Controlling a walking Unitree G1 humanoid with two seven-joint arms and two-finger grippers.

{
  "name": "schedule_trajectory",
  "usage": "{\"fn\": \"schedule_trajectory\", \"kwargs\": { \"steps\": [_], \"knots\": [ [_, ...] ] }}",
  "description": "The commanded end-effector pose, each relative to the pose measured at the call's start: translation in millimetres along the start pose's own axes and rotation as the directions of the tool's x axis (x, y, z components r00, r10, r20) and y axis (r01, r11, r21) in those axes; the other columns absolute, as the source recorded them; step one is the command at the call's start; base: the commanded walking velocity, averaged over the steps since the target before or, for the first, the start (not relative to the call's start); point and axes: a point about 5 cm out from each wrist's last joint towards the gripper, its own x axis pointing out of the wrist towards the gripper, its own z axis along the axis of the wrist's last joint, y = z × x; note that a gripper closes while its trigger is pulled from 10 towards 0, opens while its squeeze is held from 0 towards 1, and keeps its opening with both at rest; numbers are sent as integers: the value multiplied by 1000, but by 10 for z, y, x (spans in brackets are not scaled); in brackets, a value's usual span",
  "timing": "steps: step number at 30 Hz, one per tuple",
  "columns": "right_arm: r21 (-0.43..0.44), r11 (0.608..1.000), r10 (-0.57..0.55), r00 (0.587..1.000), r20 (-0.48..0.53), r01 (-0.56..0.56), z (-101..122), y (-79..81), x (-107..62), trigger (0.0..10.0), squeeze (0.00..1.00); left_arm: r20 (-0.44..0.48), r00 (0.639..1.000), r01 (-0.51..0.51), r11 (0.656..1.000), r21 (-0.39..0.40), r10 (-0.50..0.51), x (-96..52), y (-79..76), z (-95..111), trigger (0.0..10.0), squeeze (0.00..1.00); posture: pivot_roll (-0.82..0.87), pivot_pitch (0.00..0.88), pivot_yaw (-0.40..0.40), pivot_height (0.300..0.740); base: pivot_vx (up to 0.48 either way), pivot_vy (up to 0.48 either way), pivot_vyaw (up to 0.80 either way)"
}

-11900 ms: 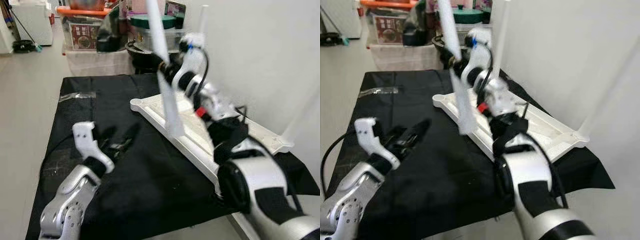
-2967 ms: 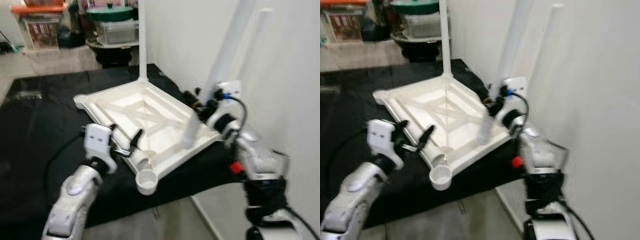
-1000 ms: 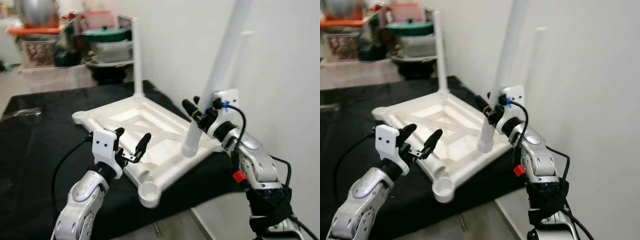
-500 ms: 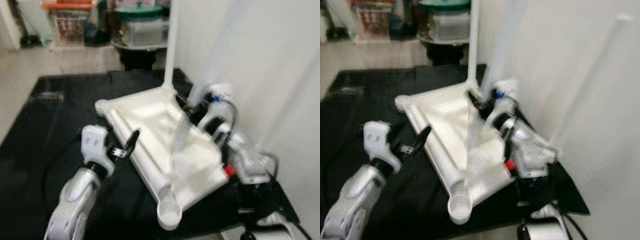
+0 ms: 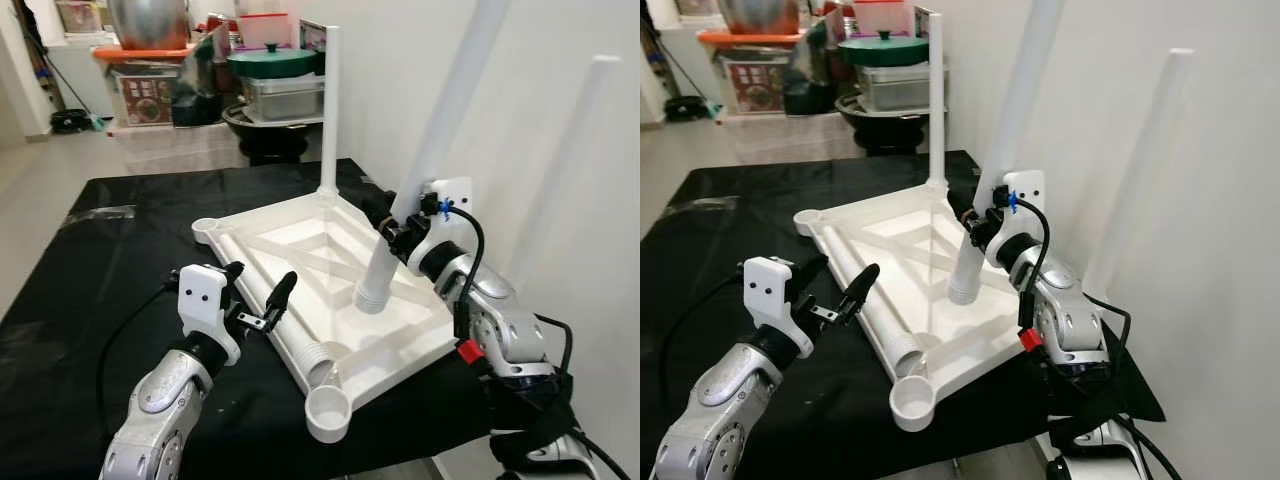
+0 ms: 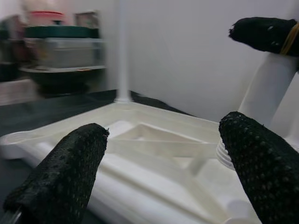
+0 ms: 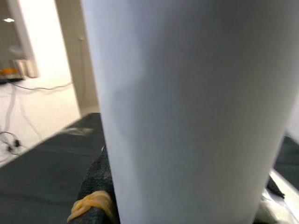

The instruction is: Building children table

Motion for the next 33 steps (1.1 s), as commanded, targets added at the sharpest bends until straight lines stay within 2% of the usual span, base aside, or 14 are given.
{"fn": "schedule_trajectory", "kwargs": {
  "steps": [1, 5, 9, 13, 21, 24, 27, 28, 29, 30, 32, 33],
  "knots": [
    [12, 1000, 22, 1000, -8, -21, -4, 78, 59, 10000, 0, -14, 1000, -11, 1000, 0, 11, -26, 45, -12, 10000, 0, 79, 0, -30, 740, 0, 0, 0],
    [12, 1000, 24, 1000, -16, -24, -5, 79, 63, 10000, 0, -13, 1000, -13, 1000, 1, 13, -27, 49, -11, 10000, 0, 79, 0, -29, 740, 0, 0, 0],
    [23, 999, 26, 999, -19, -25, -10, 81, 64, 10000, 0, -14, 1000, -14, 1000, 2, 14, -30, 51, -11, 10000, 0, 80, 0, -30, 740, 0, 0, -800],
    [-5, 1000, 3, 1000, -15, -3, -12, 57, 52, 10000, 0, -22, 1000, -10, 1000, 6, 10, -40, 50, -21, 10000, 0, 78, 0, -27, 740, 0, 0, 0],
    [-13, 1000, -14, 999, -32, 13, -22, 2, 39, 10000, 0, -29, 1000, -7, 1000, 3, 7, -55, 48, -41, 10000, 0, 73, 0, -27, 740, 0, 0, -791],
    [-17, 1000, 10, 999, -32, -11, 23, -2, 40, 10000, 0, -30, 1000, -4, 1000, -4, 3, -62, 53, -39, 10000, 0, 74, 0, -27, 740, 0, 0, -160],
    [-26, 997, 77, 996, -35, -78, 98, 27, 48, 10000, 0, -31, 1000, 0, 1000, -11, 0, -75, 64, -35, 10000, 0, 74, 0, -26, 740, 0, 0, 0],
    [-19, 986, 166, 986, -22, -166, 177, 77, 38, 10000, 0, -33, 999, 8, 1000, -10, -8, -86, 68, -35, 10000, 0, 76, 0, -26, 740, 0, 0, 0],
    [-19, 986, 166, 986, -22, -166, 177, 77, 38, 10000, 0, -33, 999, 8, 1000, -10, -8, -86, 68, -35, 10000, 0, 76, 0, -26, 740, 0, 0, 0],
    [-26, 962, 272, 962, -12, -273, 260, 129, 9, 10000, 0, -37, 999, 18, 1000, -10, -18, -99, 69, -38, 10000, 0, 76, 0, -27, 740, 0, 0, 0],
    [-52, 888, 454, 890, -48, -456, 355, 190, -73, 10000, 0, -55, 998, 38, 999, -4, -38, -142, 75, -56, 10000, 0, 77, 0, -32, 740, 0, 0, 0],
    [-52, 888, 454, 890, -48, -456, 355, 190, -73, 10000, 0, -55, 998, 38, 999, -4, -38, -142, 75, -56, 10000, 0, 77, 0, -32, 740, 0, 0, 0]
  ]
}}
